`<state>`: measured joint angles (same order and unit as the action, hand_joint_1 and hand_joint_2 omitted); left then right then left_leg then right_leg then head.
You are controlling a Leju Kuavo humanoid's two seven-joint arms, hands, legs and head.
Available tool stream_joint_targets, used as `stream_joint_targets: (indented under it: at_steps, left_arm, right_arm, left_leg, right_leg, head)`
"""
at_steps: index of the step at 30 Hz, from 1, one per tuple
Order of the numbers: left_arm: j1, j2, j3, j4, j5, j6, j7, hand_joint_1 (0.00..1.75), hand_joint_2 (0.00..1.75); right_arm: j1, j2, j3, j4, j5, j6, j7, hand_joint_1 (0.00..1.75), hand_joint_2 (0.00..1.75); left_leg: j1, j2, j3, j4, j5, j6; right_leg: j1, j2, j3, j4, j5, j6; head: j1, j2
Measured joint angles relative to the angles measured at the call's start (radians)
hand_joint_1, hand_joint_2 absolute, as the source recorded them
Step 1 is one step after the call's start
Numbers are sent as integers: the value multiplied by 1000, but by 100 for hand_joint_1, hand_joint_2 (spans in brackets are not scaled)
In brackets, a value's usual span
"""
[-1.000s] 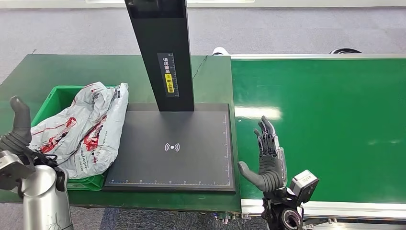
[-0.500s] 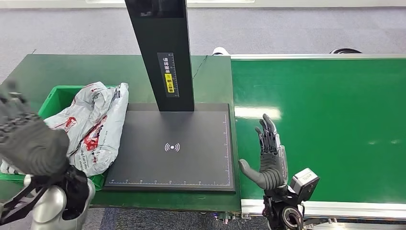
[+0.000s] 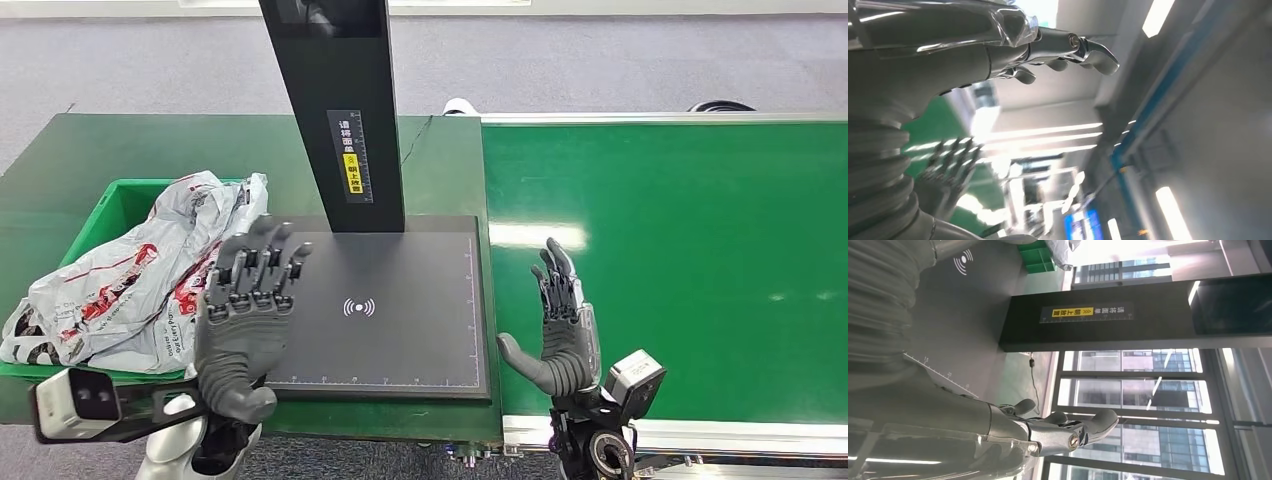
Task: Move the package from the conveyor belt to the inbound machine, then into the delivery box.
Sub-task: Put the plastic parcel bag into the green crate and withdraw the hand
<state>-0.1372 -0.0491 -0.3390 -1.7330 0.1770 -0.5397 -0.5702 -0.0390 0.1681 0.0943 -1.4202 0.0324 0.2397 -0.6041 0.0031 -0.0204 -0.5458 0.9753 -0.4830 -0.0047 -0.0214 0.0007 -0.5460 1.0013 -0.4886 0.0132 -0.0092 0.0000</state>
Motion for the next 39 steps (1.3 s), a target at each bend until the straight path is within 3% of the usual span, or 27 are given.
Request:
stream_joint_targets:
  at_steps: [5,9,15,21,26,32,39]
  left_arm:
    - [-6,-6,-22,138,-29,52,138,0,175]
    - [-12,-17,-28,280,-111,199,211,0,175]
    - [-15,-38,-28,388,-138,259,212,0,175]
    - [-14,-40,-17,436,-74,195,181,0,175]
    - [-13,-41,-2,456,-108,205,120,0,175]
    - [-3,-61,19,465,-162,222,39,0,175]
    - [7,-73,27,464,-183,190,46,0,175]
  right_arm:
    - [3,2,-3,0,21,8,4,0,175]
    - [9,4,-3,0,71,3,13,0,175]
    - [15,5,4,2,105,-10,25,0,175]
    - [15,10,23,15,146,-44,49,0,175]
    - [15,11,39,22,169,-72,59,0,175]
    - [13,13,60,31,131,-41,182,0,175]
    - [1,13,53,77,79,-25,275,0,175]
  left_leg:
    - [0,0,0,0,0,0]
    - [0,2,0,0,0,0]
    - [0,2,-1,0,0,0]
    - [0,2,-1,0,0,0]
    - [0,2,-1,0,0,0]
    - [0,2,-1,0,0,0]
    - [0,2,-1,0,0,0]
  right_leg:
    - [0,0,0,0,0,0]
    - [0,1,-1,0,0,0]
    - [0,2,-1,0,0,0]
    - [0,2,-1,0,0,0]
    - [0,2,-1,0,0,0]
    - [0,2,-1,0,0,0]
    - [0,2,-1,0,0,0]
  head:
    - [0,0]
    - [0,0]
    - [0,0]
    - [0,0]
    - [0,0]
    - [0,0]
    - [0,0]
